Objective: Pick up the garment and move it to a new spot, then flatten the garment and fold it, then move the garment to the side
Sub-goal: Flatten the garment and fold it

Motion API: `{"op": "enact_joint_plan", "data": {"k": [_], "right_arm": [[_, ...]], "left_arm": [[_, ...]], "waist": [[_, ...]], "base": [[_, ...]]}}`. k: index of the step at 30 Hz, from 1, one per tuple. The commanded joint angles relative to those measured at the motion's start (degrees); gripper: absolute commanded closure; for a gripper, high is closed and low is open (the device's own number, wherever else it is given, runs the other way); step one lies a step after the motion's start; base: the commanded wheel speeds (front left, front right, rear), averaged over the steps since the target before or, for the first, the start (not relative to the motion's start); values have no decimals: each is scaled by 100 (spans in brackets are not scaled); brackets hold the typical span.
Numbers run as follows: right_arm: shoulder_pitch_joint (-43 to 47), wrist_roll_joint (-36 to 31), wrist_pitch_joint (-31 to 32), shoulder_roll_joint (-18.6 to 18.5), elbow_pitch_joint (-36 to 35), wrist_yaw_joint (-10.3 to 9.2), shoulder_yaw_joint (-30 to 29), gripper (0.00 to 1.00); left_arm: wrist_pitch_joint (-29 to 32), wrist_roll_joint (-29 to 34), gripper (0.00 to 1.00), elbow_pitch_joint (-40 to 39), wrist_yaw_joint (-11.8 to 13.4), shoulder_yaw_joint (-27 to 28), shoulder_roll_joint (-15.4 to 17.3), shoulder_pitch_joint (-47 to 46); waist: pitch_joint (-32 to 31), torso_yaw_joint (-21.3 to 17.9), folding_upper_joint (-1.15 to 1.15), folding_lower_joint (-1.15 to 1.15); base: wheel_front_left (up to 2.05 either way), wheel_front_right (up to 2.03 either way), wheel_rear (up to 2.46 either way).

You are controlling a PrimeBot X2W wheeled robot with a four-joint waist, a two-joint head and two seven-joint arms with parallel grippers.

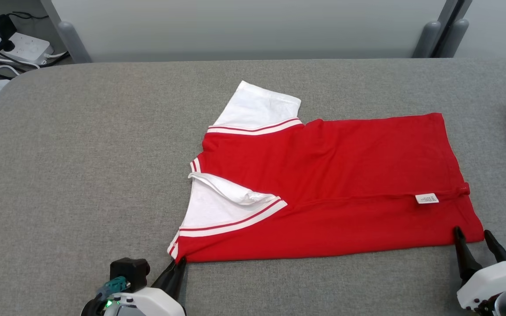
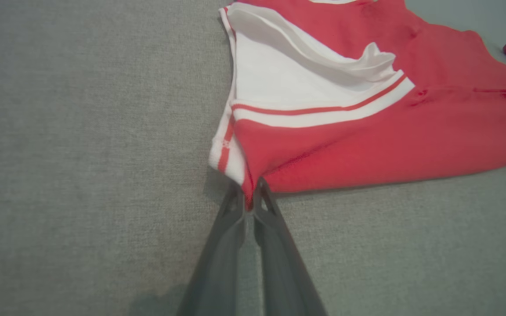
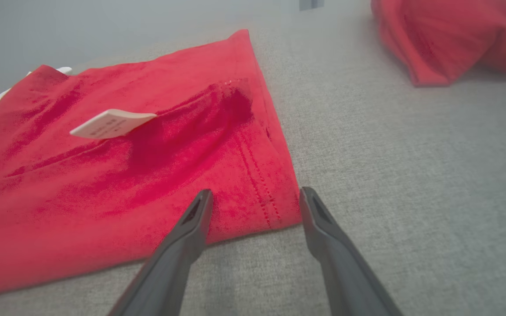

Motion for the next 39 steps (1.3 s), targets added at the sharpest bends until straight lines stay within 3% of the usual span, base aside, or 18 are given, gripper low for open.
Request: {"op": "enact_joint_plan", "data": {"k": [1,7,8,9,10,11,12,29,39], "right_arm": [[-189,77,-50,-192,65,-17,109,0],[-506,372,62,-192,637,-17,257,0],[-552,446,108,-181,715,-17,295,5],[-597,494,139,-183,775,-17,356,46],[-640,550,160,-182,824,-17,414,55],[-680,609,180,-181,866,-17,472,82],[-715,638,202,-194,917,-17,540,100],[-210,1101,464,-576,763,-17,1161,100],[234,1037,834,-878,174,-17,1028,100]], "left_arm": [[-8,-48,100,-168,57,192,89,-179],[14,-40,100,-236,53,158,128,-227],[12,-42,100,-246,51,157,135,-235],[10,-44,100,-255,48,157,143,-242],[6,-45,100,-262,48,157,151,-249],[4,-46,100,-272,47,155,157,-255],[5,-47,100,-284,46,150,161,-260],[233,-98,100,-868,221,105,317,102],[696,-129,100,-1554,553,45,509,783]], "waist": [[23,16,0,0],[85,59,0,0],[96,61,0,0],[106,62,0,0],[116,60,0,0],[125,56,0,0],[131,54,0,0],[96,-54,0,0],[71,-118,0,0]], "base": [[0,0,0],[0,0,0],[0,0,0],[0,0,0],[0,0,0],[0,0,0],[0,0,0],[0,0,0],[0,0,0]]}}
